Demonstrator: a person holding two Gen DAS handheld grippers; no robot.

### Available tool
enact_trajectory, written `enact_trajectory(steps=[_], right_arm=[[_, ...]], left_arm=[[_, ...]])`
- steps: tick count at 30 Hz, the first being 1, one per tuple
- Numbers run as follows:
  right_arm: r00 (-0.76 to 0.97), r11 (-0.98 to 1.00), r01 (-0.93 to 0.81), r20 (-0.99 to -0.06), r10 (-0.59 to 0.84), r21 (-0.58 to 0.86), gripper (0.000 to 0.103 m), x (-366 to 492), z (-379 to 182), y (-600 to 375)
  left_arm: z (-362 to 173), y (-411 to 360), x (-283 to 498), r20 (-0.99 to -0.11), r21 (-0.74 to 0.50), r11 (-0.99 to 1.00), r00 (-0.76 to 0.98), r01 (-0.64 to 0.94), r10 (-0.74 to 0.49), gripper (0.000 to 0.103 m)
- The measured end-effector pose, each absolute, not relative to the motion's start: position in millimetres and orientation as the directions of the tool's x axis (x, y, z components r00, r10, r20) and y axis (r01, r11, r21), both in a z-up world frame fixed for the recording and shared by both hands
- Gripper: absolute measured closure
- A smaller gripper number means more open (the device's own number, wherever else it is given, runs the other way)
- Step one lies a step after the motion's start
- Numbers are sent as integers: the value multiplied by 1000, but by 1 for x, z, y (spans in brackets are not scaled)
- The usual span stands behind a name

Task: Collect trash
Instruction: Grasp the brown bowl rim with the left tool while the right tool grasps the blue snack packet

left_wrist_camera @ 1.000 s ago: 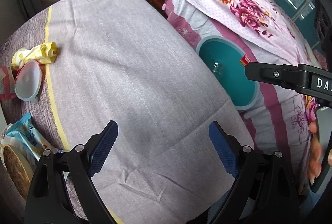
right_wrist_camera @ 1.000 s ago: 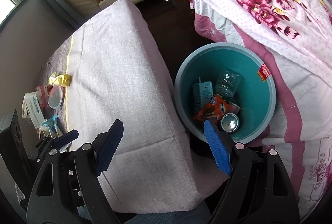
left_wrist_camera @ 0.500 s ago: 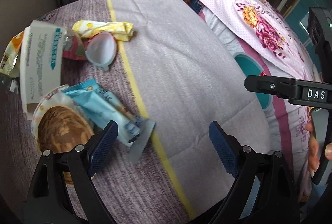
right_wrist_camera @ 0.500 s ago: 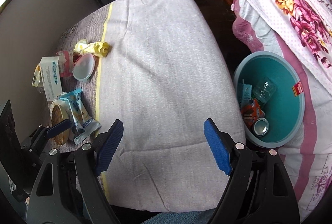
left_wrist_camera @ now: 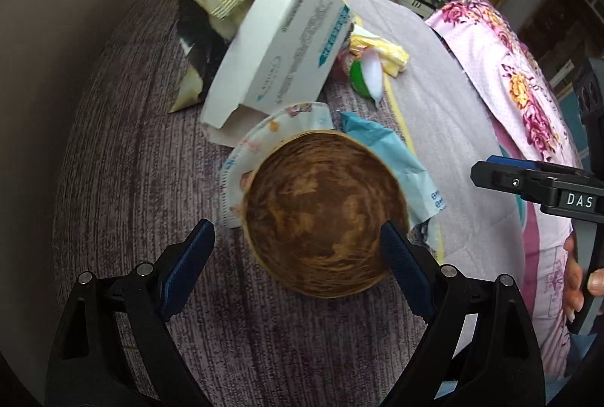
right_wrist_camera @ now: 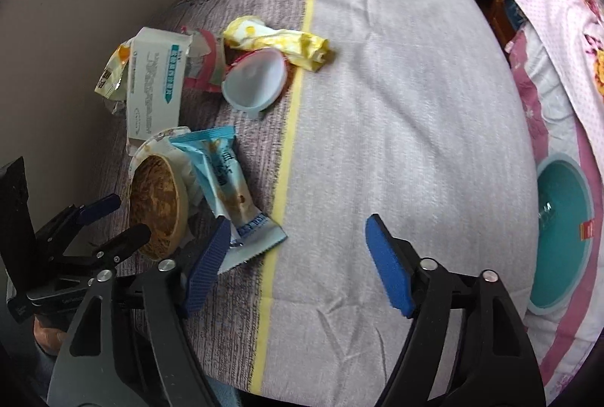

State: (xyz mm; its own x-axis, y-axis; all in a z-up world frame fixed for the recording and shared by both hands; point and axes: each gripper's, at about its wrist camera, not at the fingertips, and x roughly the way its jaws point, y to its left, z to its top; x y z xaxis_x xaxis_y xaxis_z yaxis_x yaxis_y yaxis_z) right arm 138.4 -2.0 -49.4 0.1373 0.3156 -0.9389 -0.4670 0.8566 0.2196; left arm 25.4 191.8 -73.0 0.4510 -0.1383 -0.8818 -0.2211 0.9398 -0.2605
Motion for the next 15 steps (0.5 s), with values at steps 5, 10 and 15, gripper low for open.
enact_trajectory(steps=[5, 10, 15], right_arm=[[84, 823, -515, -942, 326, 239, 55, 142, -65, 32], [44, 816, -512, -941, 335, 267, 60, 149, -80, 46], [14, 812, -505, -937, 348, 294, 64, 156, -93, 55]], left_arm=[[-78, 203, 19, -874, -289, 929, 461, -232, -156, 19], [-80, 206, 19, -866, -301, 928, 470, -218, -171, 37], [-91, 214, 12, -858, -365, 905, 457, -218, -235, 48]])
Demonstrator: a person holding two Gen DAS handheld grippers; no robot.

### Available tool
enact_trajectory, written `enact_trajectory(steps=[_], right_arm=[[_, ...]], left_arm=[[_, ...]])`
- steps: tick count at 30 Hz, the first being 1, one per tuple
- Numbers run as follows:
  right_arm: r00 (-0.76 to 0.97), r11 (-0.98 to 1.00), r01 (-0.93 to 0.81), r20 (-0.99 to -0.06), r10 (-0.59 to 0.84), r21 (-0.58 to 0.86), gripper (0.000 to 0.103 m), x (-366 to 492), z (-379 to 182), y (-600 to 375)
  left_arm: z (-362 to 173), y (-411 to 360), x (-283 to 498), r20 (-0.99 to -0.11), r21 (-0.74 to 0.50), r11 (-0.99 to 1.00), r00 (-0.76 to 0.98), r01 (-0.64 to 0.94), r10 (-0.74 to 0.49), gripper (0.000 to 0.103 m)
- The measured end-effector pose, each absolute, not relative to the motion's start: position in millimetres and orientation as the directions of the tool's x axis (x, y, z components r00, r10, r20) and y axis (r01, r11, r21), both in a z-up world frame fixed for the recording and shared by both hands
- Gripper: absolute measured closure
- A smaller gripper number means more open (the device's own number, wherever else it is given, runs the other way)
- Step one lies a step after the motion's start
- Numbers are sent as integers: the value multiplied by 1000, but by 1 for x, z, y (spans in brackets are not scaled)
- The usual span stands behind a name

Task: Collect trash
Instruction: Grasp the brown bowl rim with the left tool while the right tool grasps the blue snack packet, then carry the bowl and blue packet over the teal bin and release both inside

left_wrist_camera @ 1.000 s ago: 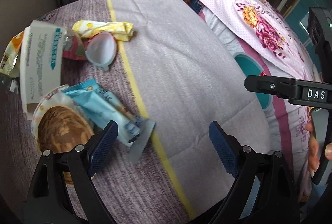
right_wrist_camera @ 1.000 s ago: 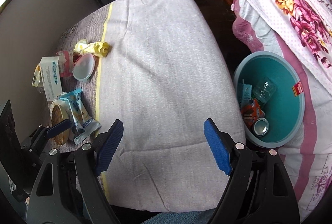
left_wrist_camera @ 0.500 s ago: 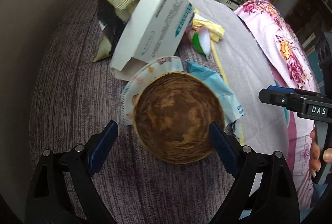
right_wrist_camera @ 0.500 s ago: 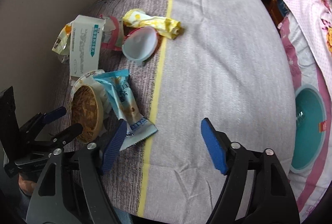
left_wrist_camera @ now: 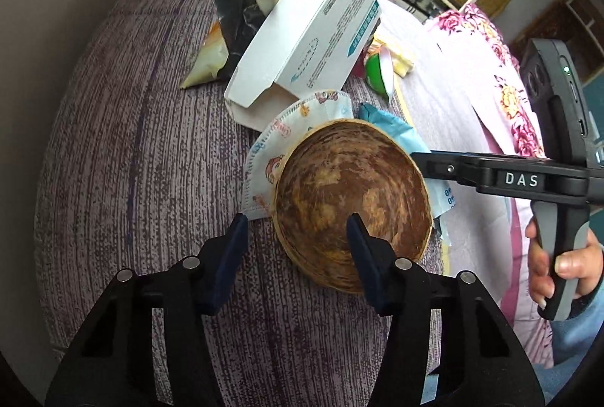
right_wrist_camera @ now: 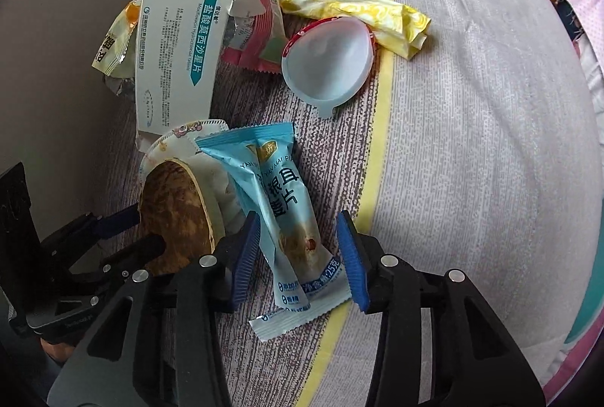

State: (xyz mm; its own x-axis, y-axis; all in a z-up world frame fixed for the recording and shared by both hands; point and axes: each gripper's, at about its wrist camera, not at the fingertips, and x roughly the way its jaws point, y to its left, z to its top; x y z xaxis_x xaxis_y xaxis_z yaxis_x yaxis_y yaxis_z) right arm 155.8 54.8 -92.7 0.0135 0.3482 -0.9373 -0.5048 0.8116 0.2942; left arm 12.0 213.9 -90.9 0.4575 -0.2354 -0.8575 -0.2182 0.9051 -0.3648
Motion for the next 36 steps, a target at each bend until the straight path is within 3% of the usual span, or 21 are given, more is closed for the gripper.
enact_trajectory(steps=[1, 2, 7, 8, 9, 10, 13, 20, 27, 31, 36], right_arm=[[8, 810, -505, -937, 349, 297, 68, 156, -95, 56], [-3, 805, -509, -936, 352, 305, 79, 155, -97, 56], [28, 801, -534, -941, 337, 271, 86, 153, -95, 56], [32, 805, -529, -941, 336, 269, 86, 152, -94, 52], [39, 811, -520, -941, 336, 268, 86, 152, -93, 46], [46, 817, -512, -941, 336, 266, 86, 152, -92, 40], [70, 829, -495, -939, 335, 259, 86, 145, -87, 18], [130, 875, -402, -929, 346, 270, 86, 145, -79, -37], [153, 894, -338, -920, 362, 295, 86, 146, -76, -73], [156, 893, -323, -913, 377, 313, 86, 155, -75, -93], [163, 887, -310, -900, 404, 342, 86, 155, -76, -103]], left_arm=[[-92, 214, 9, -857, -370, 903, 455, -218, -241, 48], [-94, 220, 5, -856, -376, 901, 454, -215, -249, 48], [-95, 207, 5, -856, -372, 907, 451, -199, -252, 51], [-94, 203, 7, -857, -366, 909, 453, -198, -246, 60], [-95, 200, 13, -865, -344, 916, 449, -207, -224, 78], [-97, 194, 18, -870, -334, 918, 444, -213, -213, 87], [-91, 183, 23, -867, -313, 929, 458, -198, -195, 92], [-74, 145, 39, -849, -286, 953, 486, -97, -206, 93], [-95, 121, 72, -880, -313, 946, 400, -82, -256, 90], [-94, 110, 71, -894, -266, 961, 392, -79, -216, 86], [-84, 92, 69, -896, -218, 974, 409, -60, -175, 94]])
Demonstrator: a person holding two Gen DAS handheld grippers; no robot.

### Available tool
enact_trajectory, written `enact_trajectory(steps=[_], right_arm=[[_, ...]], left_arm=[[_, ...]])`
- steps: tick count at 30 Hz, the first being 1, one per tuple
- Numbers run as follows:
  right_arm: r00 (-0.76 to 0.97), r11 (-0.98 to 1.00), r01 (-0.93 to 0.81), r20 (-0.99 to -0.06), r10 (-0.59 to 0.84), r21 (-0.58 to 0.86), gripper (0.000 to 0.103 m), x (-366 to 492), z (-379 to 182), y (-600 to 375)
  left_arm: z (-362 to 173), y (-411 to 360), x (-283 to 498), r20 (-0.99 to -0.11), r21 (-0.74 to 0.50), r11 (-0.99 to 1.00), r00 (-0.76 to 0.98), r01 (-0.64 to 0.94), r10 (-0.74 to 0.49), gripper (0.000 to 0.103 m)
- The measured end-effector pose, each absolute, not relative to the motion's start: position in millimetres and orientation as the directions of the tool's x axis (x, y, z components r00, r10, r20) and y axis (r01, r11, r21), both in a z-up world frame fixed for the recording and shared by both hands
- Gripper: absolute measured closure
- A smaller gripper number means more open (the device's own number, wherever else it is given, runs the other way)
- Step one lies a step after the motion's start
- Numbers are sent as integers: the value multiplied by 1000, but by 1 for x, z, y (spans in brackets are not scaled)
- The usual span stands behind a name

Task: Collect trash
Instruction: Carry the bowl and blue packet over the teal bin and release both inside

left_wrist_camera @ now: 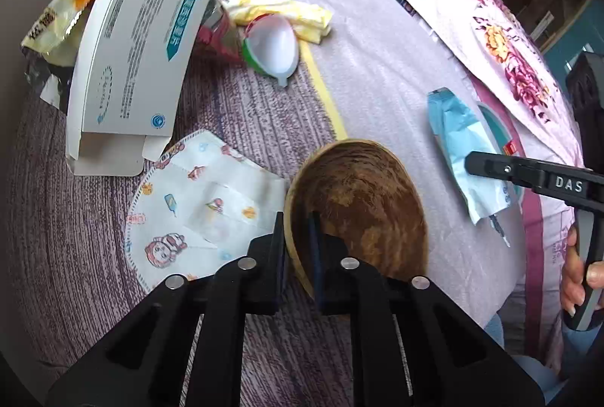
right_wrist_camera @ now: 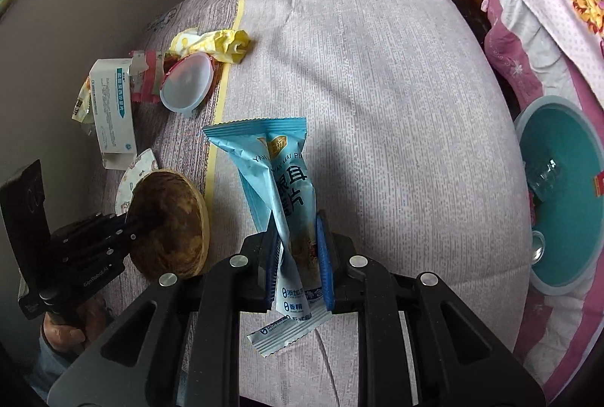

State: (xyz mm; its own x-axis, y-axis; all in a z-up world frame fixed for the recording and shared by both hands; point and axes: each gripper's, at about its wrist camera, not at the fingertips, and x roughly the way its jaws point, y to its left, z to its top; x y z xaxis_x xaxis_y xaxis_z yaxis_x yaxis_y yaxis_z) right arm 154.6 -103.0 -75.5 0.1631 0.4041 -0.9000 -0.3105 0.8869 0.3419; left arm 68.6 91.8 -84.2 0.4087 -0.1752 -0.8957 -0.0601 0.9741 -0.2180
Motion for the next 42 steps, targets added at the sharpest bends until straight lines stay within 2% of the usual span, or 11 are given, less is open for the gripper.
enact_trajectory(steps=[5, 17, 31, 42], right_arm=[[180, 883, -300, -888, 423, 360, 86, 154, -72, -115], [277, 897, -210, -856, 437, 390, 86, 159, -58, -177], [432, 941, -43, -843, 320, 335, 85, 166, -35, -293], [453, 938, 60, -847, 278, 340, 85, 174, -45, -361]], left_arm=[[-71, 79, 56, -877, -259, 966, 426, -27, -223, 95], [-50, 31, 85, -872, -207, 978, 446, 34, -200, 95], [-40, -111, 157, -854, -221, 943, 418, 249, -310, 95], [-55, -178, 190, -876, -201, 928, 366, 315, -314, 95]])
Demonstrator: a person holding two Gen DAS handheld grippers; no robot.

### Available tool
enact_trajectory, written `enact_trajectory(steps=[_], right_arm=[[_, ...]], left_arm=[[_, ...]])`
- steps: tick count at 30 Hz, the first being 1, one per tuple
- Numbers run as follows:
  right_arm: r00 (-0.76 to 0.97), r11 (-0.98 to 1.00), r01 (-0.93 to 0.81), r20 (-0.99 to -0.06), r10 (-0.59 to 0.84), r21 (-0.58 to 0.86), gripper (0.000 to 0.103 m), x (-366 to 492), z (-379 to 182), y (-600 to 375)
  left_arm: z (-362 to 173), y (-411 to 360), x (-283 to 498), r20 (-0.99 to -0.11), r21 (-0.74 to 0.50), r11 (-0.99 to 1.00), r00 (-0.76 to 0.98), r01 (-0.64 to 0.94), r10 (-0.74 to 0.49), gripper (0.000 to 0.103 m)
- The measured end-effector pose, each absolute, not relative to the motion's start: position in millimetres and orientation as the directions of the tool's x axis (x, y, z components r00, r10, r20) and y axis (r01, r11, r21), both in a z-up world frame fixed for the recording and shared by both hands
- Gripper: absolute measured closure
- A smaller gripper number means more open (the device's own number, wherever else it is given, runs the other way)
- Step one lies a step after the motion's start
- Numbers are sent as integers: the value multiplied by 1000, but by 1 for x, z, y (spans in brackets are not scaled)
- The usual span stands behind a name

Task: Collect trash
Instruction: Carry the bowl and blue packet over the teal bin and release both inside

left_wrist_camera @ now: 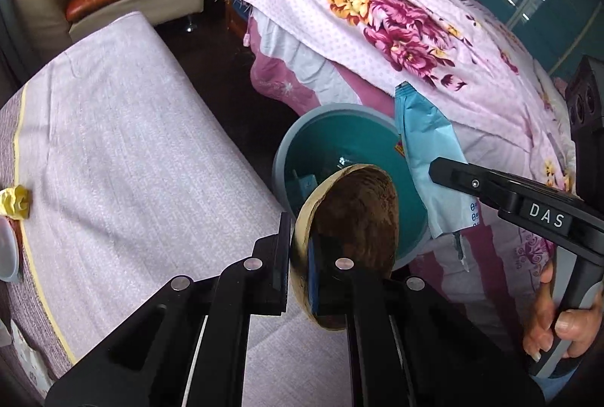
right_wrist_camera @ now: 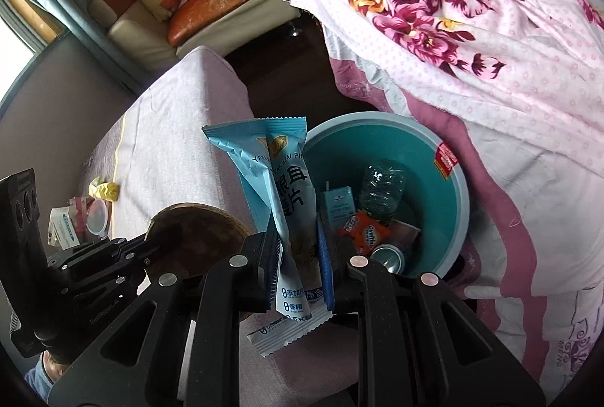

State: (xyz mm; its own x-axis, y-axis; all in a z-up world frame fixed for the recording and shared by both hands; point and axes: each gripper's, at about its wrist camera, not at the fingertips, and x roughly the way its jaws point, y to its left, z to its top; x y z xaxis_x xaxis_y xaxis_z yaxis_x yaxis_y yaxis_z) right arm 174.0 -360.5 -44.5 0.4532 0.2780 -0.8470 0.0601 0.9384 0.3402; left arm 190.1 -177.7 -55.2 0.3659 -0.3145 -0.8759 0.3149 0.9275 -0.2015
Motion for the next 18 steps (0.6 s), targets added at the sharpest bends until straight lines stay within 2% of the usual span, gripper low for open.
enact_trajectory(steps=[18], right_arm=[[441, 933, 111, -858, 262, 342, 84, 181, -61, -391]], left_arm=[[-88, -220, 217, -915, -182, 921, 284, 345, -287, 93]])
